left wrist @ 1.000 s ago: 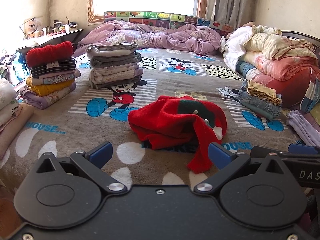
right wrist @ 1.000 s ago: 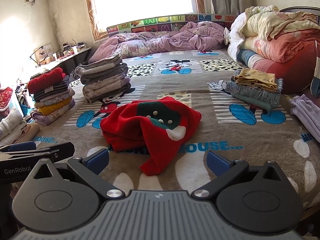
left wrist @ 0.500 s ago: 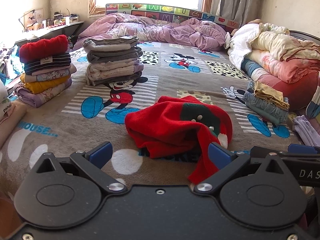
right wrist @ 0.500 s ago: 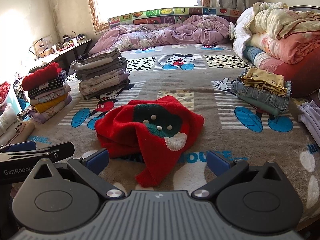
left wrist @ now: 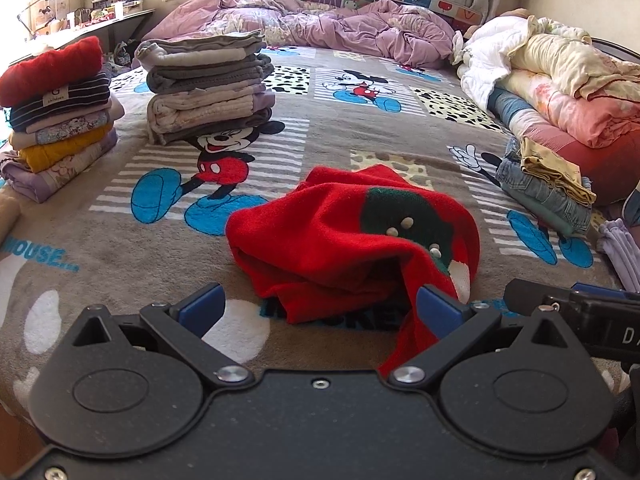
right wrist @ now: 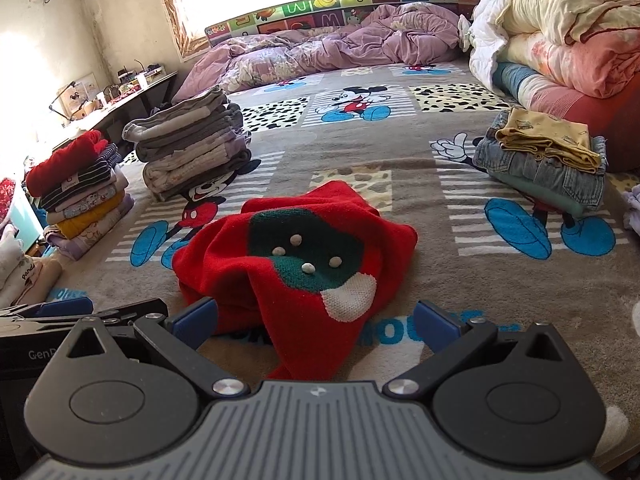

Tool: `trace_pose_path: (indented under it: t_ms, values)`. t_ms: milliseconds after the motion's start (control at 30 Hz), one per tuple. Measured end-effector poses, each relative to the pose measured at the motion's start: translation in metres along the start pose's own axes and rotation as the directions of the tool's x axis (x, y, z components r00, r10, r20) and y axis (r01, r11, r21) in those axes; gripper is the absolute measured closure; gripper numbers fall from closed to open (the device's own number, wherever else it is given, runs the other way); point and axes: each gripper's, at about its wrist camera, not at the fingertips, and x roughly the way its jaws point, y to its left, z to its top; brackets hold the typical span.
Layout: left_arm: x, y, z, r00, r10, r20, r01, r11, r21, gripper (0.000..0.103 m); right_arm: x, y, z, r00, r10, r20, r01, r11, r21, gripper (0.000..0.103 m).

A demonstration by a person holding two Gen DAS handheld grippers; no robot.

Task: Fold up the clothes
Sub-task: 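Grasp the red sweater edge with the left gripper and lift it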

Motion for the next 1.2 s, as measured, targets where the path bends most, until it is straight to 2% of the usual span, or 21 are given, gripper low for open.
trace_pose_path:
  t_ms: [100,200,300,367,433,533,600,667,700,733,800,833,933,967,1033,1067,1133,1200]
  values:
    - [0.012,0.008,0.01,1.0,-0.019,0.007,0.019,0.999,-0.036,0.0,0.009,-0.008,0.002,0.999,0.042,-0.013,-0.041,0.998,0.045,0.0]
    - [0.032,0.019,0.02,0.998,-0.059,-0.001,0.059,0.995,-0.083,0.0,0.014,-0.015,0.001,0.998,0.067,0.012,-0.068,0.995,0.071,0.0]
    - [0.058,0.034,0.028,0.993,-0.104,-0.053,0.094,0.982,-0.162,0.0,0.021,-0.023,0.0,0.997,0.078,0.021,-0.08,0.991,0.111,0.0]
    - [0.073,0.045,0.033,0.992,-0.104,-0.067,0.087,0.973,-0.215,0.0,0.026,-0.028,-0.002,0.994,0.103,0.039,-0.108,0.985,0.133,0.0]
    - [0.087,0.06,0.036,0.992,-0.106,-0.075,0.079,0.951,-0.3,0.001,0.031,-0.033,-0.005,0.989,0.136,0.064,-0.144,0.978,0.15,0.0]
    - [0.113,0.085,0.036,0.984,-0.148,-0.099,0.089,0.89,-0.446,0.002,0.041,-0.041,-0.011,0.979,0.194,0.063,-0.203,0.962,0.182,0.0]
    - [0.126,0.092,0.036,0.982,-0.155,-0.105,0.084,0.865,-0.495,0.002,0.045,-0.043,-0.015,0.975,0.212,0.069,-0.221,0.958,0.182,0.0]
    - [0.138,0.098,0.037,0.984,-0.14,-0.114,0.059,0.848,-0.527,0.008,0.049,-0.046,-0.019,0.973,0.225,0.057,-0.232,0.954,0.19,0.0]
    - [0.141,0.097,0.038,0.983,-0.143,-0.113,0.062,0.846,-0.529,0.019,0.05,-0.047,-0.022,0.972,0.228,0.053,-0.234,0.952,0.196,0.0]
    - [0.144,0.097,0.039,0.983,-0.146,-0.111,0.065,0.845,-0.532,0.039,0.051,-0.05,-0.024,0.97,0.236,0.05,-0.241,0.947,0.21,0.0]
    - [0.15,0.096,0.042,0.983,-0.151,-0.107,0.072,0.844,-0.531,0.052,0.052,-0.057,-0.028,0.966,0.255,0.052,-0.26,0.934,0.246,0.0]
    - [0.147,0.09,0.046,0.987,-0.138,-0.087,0.078,0.867,-0.492,0.066,0.053,-0.062,-0.031,0.962,0.269,0.052,-0.272,0.921,0.278,0.0]
    - [0.131,0.067,0.056,0.99,-0.139,-0.011,0.126,0.924,-0.36,0.087,0.053,-0.073,-0.036,0.957,0.286,0.04,-0.282,0.897,0.339,0.0]
    - [0.125,0.058,0.06,0.989,-0.146,0.016,0.144,0.939,-0.311,0.089,0.052,-0.077,-0.038,0.953,0.299,0.045,-0.295,0.885,0.36,0.0]
    - [0.108,0.033,0.065,0.986,-0.149,0.08,0.16,0.975,-0.154,0.09,0.048,-0.085,-0.041,0.944,0.326,0.057,-0.32,0.858,0.402,0.0]
    - [0.1,0.021,0.066,0.98,-0.167,0.106,0.176,0.982,-0.074,0.091,0.046,-0.089,-0.042,0.939,0.339,0.066,-0.334,0.843,0.423,0.0]
    - [0.081,-0.007,0.063,0.952,-0.268,0.149,0.254,0.962,0.105,0.091,0.04,-0.095,-0.044,0.927,0.366,0.085,-0.363,0.817,0.448,0.0]
    - [0.063,-0.04,0.048,0.92,-0.37,0.131,0.312,0.891,0.329,0.091,0.031,-0.101,-0.044,0.918,0.383,0.107,-0.386,0.795,0.468,0.0]
